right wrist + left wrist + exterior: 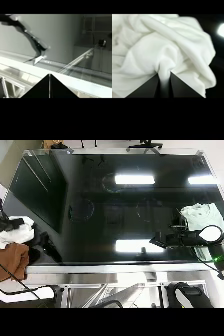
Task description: Fold the shirts.
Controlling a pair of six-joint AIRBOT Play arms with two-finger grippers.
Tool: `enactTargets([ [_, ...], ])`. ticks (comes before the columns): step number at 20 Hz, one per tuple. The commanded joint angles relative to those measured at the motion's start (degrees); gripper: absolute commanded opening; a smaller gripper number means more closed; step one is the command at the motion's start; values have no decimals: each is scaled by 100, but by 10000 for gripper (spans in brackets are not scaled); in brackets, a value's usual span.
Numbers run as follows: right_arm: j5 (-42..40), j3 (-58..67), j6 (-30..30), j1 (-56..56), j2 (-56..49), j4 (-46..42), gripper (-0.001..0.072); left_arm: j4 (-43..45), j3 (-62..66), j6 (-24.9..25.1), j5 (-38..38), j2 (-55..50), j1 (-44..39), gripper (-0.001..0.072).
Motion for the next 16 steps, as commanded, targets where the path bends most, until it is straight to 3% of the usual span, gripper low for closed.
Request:
enactTargets([
  [1, 0, -2, 0, 4, 2, -4, 26, -13, 933, -9, -487, 590, -494, 15],
  [3, 0, -2, 0, 4, 4, -4, 26, -111, 1519, -7, -844, 1027, -997, 15],
  [7, -44, -2, -4, -4, 2, -7, 26, -1394, 1873, -9, -1436, 1696, -2221, 16],
  [9, -44, -2, 2, -4, 2, 4, 26, -1875, 1532, -11, -1394, 1912, -3016, 17],
  [12, -42, -2, 0, -4, 2, 44, 26, -1939, 846, -107, -1346, 1897, -4256, 17],
  [15, -50, -2, -4, -4, 2, 42, 26, -1939, 278, -273, -721, 1508, -5307, 21],
  [16, -66, -2, -4, -4, 2, 44, 26, -1941, 221, -280, -481, 1322, -5558, 174],
])
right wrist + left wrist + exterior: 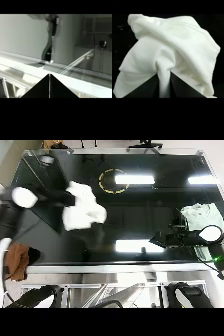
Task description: Fold the shirts.
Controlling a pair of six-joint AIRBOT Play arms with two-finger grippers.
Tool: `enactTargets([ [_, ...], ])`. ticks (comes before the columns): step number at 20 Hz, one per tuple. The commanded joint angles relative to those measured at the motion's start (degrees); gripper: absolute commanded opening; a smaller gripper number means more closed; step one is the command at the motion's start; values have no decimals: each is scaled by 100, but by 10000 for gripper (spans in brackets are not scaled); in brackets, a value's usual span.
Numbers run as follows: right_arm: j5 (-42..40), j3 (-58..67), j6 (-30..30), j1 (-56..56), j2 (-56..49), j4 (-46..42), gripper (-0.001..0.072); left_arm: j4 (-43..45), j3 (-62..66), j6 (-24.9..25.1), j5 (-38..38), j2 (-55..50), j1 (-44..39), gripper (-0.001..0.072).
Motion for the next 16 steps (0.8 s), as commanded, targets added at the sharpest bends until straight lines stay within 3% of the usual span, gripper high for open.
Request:
enactTargets([
  [1, -42, -2, -7, -4, 2, 13, 26, -120, -334, -249, 654, -483, -1093, 602],
  [2, -90, -2, -4, -7, 2, 20, 27, -118, -201, -494, 612, -673, -1182, 703],
  [5, -133, 28, -24, -7, 0, 35, 55, -114, 514, -649, -289, -994, -977, 704],
  [7, -136, 46, -210, -7, -50, 35, 415, -111, 734, -649, -920, -927, -555, 704],
  [11, -564, 46, -828, -7, -579, 118, 435, -125, -466, -647, -1449, -367, 313, 704],
  [13, -866, 46, -1493, -4, -1095, 575, 440, -363, -1541, -638, -1064, -33, 542, 704],
  [16, -1281, 46, -3027, 11, -2098, 2103, 441, -1521, -2970, -269, -92, 319, 470, 704],
])
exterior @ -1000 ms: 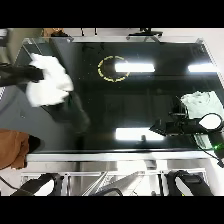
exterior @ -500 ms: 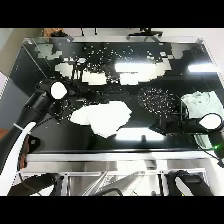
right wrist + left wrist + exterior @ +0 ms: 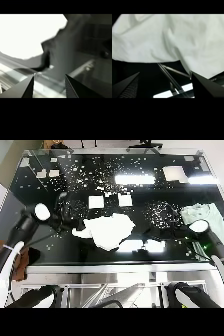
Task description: Fold the shirts.
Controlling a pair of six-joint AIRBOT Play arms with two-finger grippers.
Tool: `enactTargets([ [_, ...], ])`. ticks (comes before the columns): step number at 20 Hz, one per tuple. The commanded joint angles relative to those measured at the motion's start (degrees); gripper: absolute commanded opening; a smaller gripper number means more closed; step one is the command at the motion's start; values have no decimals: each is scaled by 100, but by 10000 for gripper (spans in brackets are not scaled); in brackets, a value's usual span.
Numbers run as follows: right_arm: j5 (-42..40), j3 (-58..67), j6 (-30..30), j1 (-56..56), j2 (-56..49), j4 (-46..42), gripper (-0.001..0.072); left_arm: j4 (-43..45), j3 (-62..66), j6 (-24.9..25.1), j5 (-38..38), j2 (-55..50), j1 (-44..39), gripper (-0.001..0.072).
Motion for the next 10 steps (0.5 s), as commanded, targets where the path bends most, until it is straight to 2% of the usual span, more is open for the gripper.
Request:
enactTargets([
  [1, -546, 7, -1856, 48, -1110, 1633, 441, -1285, -1534, 387, 1029, 374, -63, 704],
  [3, -584, 70, -2592, 131, -1803, 2286, 441, -1810, -1967, 470, 1746, 319, -501, 703],
  [5, -651, 203, -3036, 293, -2417, 2575, 441, -2094, -2083, 503, 2391, 46, -1067, 704],
  [7, -741, 415, -3141, 485, -2905, 2590, 442, -2090, -1921, 492, 2924, -330, -1574, 703],
  [9, -815, 645, -3139, 664, -3285, 2592, 441, -2072, -1585, 476, 3029, -763, -1825, 701],
  [10, -813, 752, -3136, 739, -3421, 2608, 434, -2072, -1408, 476, 2900, -964, -1860, 564],
])
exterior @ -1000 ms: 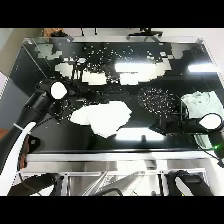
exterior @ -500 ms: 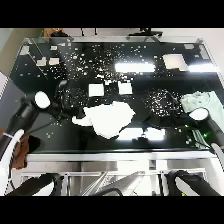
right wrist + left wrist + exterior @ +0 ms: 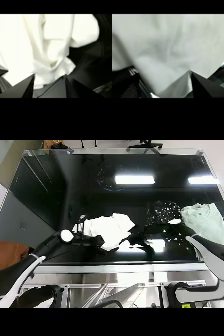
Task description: Fold the shirts.
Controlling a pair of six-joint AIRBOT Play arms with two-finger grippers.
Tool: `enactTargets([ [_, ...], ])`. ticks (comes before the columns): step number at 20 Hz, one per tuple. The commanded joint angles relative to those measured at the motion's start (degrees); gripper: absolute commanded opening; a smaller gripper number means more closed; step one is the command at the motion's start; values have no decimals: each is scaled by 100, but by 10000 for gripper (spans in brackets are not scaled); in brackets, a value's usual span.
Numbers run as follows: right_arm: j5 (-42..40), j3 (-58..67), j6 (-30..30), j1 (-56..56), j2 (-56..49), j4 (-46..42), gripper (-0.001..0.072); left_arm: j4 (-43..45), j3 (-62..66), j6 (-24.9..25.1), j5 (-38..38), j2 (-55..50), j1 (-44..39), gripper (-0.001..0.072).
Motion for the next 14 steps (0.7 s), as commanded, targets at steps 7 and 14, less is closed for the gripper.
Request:
enactTargets([
  [7, 640, 1128, -245, 262, -302, 251, 25, 229, 986, 103, -704, -323, -122, 17],
  [14, 1685, 3003, 549, -728, 2076, 251, 25, 428, 3018, -13, -2218, 1853, 1563, 15],
])
